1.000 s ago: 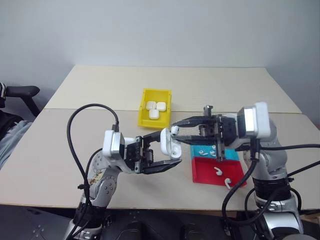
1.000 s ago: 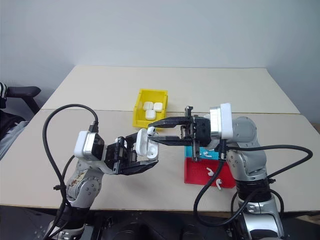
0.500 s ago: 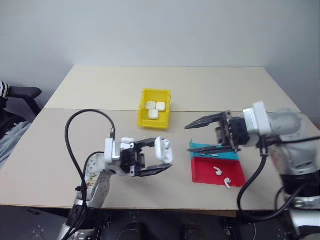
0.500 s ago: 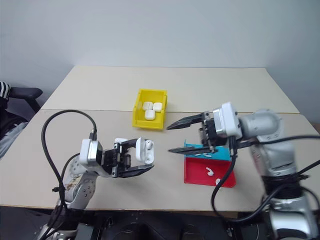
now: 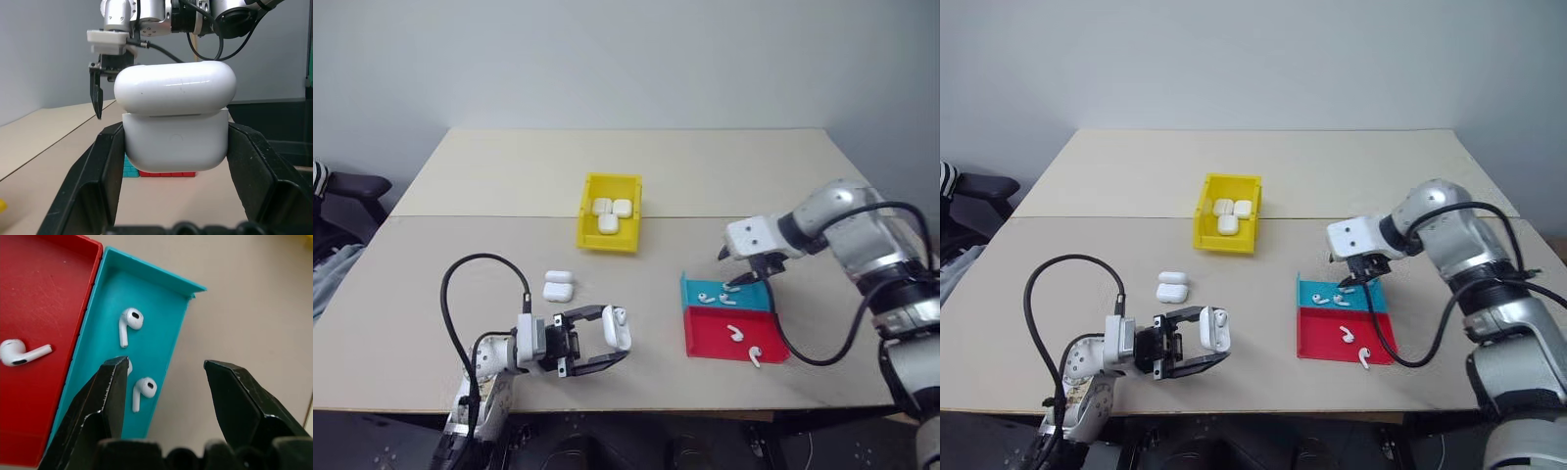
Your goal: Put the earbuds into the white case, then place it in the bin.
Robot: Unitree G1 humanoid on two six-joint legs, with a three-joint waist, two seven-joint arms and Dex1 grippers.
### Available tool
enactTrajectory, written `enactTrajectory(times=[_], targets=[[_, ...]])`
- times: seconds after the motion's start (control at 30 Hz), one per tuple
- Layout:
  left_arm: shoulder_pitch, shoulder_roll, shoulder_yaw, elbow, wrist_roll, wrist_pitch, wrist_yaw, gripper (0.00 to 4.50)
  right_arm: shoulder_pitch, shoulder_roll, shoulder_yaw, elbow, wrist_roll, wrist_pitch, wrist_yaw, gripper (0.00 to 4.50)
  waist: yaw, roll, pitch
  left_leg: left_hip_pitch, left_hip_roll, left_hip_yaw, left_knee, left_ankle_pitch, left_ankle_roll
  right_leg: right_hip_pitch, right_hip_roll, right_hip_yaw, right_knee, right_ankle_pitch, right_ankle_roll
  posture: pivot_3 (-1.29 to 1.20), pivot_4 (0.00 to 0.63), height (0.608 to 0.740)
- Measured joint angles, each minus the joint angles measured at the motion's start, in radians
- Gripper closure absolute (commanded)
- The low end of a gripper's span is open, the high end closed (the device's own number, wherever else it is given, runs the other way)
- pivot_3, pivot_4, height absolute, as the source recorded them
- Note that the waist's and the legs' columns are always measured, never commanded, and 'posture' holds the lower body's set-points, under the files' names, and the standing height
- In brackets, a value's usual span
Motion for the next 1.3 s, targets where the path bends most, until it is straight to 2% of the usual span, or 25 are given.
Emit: enactTrajectory(times=[0.33,0.67,0.77,1.13,1.3], targets=[[0.02,0.001,-0.015,-0.029,0.004,-0.005,0.045,1.67,-0.02,0.101,0.058,0.102,-0.097,-0.089,-0.006,1.54,-0.001,0.0,0.0,0.0,0.0,0.0,0.0,0.0,0.0,0.0,0.0,0.0,0.0,0.0,0.0,0.0,0.15,0.74],[0.014,0.004,-0.016,-0.027,0.005,-0.033,0.057,1.67,-0.02,0.132,0.07,0.137,-0.143,-0.104,-0.008,1.54,-0.001,0.0,0.0,0.0,0.0,0.0,0.0,0.0,0.0,0.0,0.0,0.0,0.001,0.0,0.0,0.0,0.15,0.74],[0.012,0.004,-0.017,-0.025,0.006,-0.037,0.058,1.67,-0.02,0.135,0.07,0.14,-0.151,-0.126,-0.012,2.13,-0.001,0.0,0.0,0.0,0.0,0.001,0.0,0.0,0.0,0.0,0.0,0.0,0.0,0.0,0.0,0.0,0.15,0.74],[0.007,0.013,-0.017,-0.024,0.011,-0.037,0.069,1.67,-0.02,0.146,0.071,0.157,-0.167,-0.161,-0.028,2.13,-0.001,0.0,0.0,0.0,0.0,0.001,0.0,0.0,-0.001,0.0,0.0,0.0,0.0,0.0,0.0,0.0,0.15,0.74],[-0.006,0.015,-0.017,-0.024,0.011,-0.037,0.073,1.67,-0.02,0.146,0.072,0.161,-0.171,-0.231,-0.033,2.13,-0.001,0.0,0.0,0.0,0.0,0.001,0.0,0.0,-0.001,0.0,0.0,0.0,0.001,0.0,0.0,0.0,0.15,0.74]])
